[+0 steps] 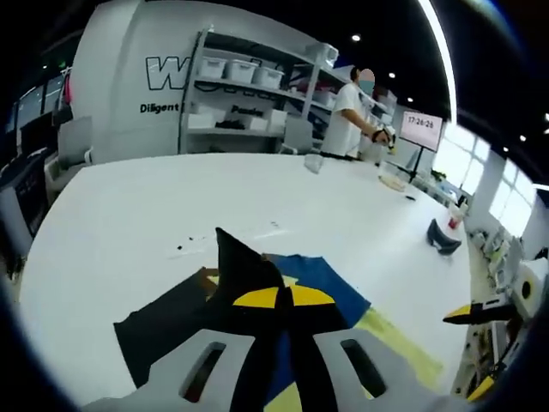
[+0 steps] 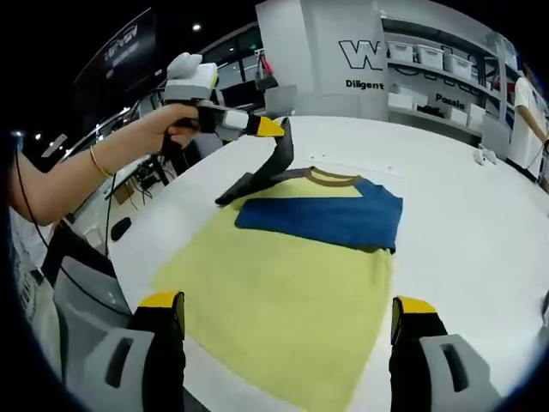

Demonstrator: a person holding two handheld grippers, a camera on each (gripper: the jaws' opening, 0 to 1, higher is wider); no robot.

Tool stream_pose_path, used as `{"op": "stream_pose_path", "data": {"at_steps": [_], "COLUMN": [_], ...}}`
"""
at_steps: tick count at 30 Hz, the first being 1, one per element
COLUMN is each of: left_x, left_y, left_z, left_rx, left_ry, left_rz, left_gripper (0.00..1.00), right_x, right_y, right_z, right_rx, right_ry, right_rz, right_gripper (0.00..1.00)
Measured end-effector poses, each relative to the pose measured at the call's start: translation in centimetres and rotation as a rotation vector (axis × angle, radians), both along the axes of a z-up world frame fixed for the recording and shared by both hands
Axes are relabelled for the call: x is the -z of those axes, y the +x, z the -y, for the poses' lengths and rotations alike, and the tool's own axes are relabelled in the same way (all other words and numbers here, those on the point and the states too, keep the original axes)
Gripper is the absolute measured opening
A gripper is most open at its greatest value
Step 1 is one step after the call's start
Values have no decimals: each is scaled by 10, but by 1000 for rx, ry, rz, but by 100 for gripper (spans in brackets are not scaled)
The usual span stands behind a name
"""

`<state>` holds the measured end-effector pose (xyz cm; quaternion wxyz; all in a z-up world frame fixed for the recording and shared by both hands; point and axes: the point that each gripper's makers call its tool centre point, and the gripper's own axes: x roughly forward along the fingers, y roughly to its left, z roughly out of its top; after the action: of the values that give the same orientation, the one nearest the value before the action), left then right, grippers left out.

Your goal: Fold the garment on the visible template until the final outline fits inside the template.

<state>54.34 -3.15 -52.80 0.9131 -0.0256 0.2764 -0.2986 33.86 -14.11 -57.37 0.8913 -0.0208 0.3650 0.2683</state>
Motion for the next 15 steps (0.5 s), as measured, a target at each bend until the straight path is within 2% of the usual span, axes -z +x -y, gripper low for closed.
{"op": "stream_pose_path", "data": {"at_steps": [2, 6, 9, 12, 15], "left_x": [1, 4, 8, 15, 15], "left_y": [3, 3, -1, -6, -9], "left_z": [12, 24, 39, 57, 70], "left_rx": [29, 47, 79, 119, 147], "left_ry": [36, 24, 44, 45, 51], "left_rz": [30, 12, 21, 7, 20], "left_gripper": [2, 2, 2, 2, 2], "right_x": [2, 3, 6, 11, 13], "right_y": [1, -2, -3, -7, -8], "right_z": [3, 5, 8, 11, 13], "right_rx": [5, 11, 15, 18, 23], "right_ry": [-3, 0, -3, -9, -12], "right_rz": [-1, -8, -14, -27, -32], "right_gripper": [99, 99, 99, 99, 99]}}
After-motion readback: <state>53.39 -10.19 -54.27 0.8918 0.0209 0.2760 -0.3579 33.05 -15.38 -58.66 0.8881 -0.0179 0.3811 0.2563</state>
